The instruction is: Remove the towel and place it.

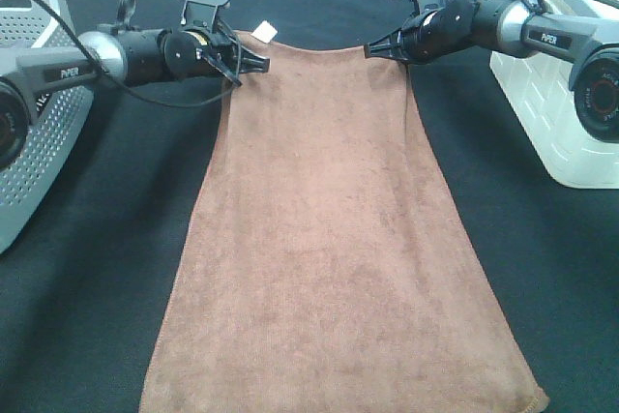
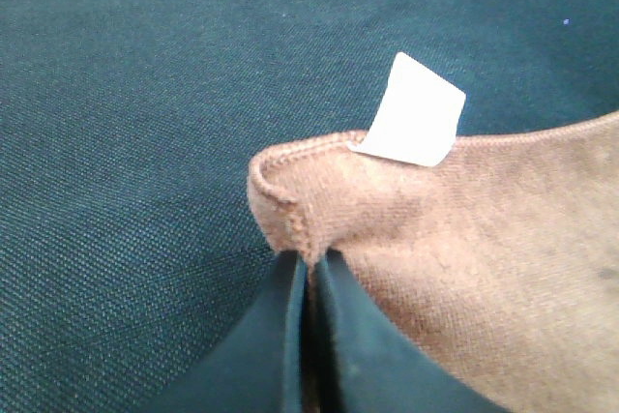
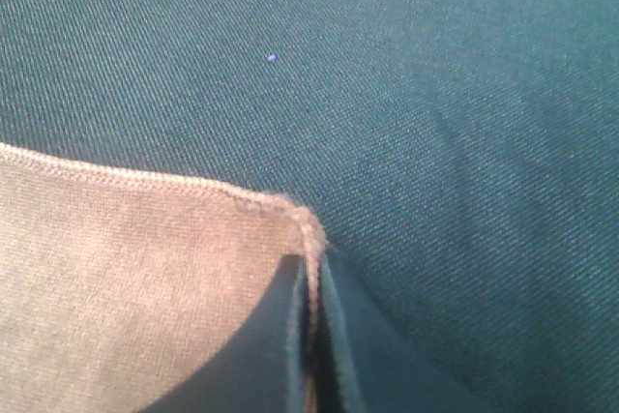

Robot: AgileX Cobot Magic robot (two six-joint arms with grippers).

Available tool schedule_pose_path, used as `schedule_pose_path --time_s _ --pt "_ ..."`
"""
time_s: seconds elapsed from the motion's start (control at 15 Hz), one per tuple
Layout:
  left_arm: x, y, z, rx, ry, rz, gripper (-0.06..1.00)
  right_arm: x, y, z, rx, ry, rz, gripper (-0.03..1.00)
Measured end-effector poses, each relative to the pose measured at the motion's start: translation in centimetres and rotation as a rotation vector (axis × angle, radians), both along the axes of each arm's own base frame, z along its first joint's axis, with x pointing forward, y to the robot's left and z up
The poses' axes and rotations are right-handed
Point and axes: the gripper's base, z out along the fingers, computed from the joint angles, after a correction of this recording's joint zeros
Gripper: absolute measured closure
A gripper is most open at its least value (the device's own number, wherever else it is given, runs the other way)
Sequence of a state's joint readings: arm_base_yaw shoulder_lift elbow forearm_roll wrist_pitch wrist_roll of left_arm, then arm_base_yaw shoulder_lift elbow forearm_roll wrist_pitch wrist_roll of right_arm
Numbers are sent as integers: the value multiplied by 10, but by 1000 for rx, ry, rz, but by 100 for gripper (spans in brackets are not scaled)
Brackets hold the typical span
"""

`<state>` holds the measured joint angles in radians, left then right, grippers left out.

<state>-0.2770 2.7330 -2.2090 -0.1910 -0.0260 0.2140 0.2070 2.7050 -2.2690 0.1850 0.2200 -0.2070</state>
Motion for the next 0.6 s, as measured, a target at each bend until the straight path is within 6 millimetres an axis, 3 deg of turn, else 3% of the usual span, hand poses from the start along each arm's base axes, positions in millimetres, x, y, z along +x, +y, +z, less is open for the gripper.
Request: schedule_pose_path --time_s 0.4,0.6 --pt "0 0 -7 -1 -13 5 94 1 0 1 14 -13 -7 92" --pt "0 0 -7 -1 -13 5 92 1 0 1 15 -13 -8 86"
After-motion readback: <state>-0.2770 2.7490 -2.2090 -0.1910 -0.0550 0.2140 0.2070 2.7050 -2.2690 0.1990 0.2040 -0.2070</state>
